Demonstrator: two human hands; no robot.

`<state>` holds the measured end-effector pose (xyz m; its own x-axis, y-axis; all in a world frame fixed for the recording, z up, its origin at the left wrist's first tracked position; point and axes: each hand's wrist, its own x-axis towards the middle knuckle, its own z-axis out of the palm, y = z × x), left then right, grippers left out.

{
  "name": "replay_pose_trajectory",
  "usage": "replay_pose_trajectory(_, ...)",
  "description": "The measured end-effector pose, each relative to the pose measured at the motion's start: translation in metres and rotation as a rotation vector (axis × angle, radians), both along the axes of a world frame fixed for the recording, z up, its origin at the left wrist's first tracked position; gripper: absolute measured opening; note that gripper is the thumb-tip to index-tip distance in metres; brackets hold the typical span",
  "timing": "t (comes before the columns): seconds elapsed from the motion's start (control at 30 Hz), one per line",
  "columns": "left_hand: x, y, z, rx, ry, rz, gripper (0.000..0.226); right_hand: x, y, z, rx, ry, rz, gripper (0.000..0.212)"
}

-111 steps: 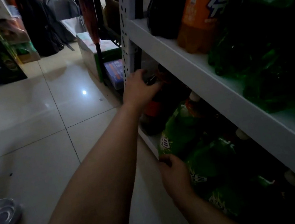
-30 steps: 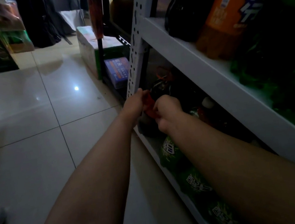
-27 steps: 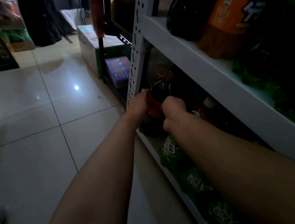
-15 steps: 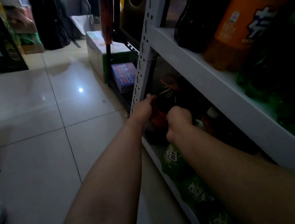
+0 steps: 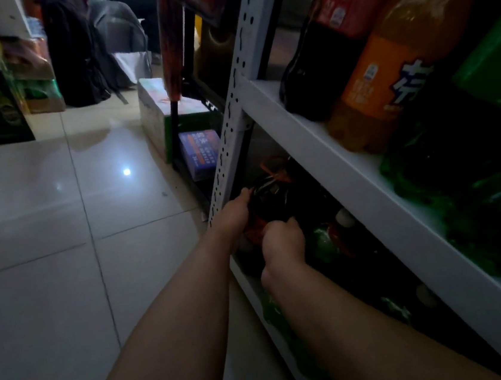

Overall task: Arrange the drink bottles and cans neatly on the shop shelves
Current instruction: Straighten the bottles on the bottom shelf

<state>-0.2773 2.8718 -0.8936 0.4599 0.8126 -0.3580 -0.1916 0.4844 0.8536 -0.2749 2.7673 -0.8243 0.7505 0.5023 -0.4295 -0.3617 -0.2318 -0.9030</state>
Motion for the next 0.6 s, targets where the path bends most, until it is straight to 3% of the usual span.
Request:
replay_pose_trajectory(0.27,-0.002,-0.008,0.006,0.267,0.308,-0.048,0.049,-0.011,-0.03,0.013,-0.028,-0.17,0.191,0.063)
replay_pose_trajectory(0.37,-0.018,-0.011,0.031,0.34,0.461,0.035,0.043,-0.015,-0.046,0.036,0.059,-0.252,0.271,0.059)
replay_pose_trajectory(0.47,-0.037,-0.024,0.081,0.493,0.618,0.268,0.028,-0.017,-0.065,0.08,0.131,-0.305,0.281,0.053)
replay_pose_trajectory(0.6,-0.039,-0.079,0.168,0.736,0.501,0.358,0.026,-0.01,-0.105,0.157,0.269,-0.344,0.244,0.052)
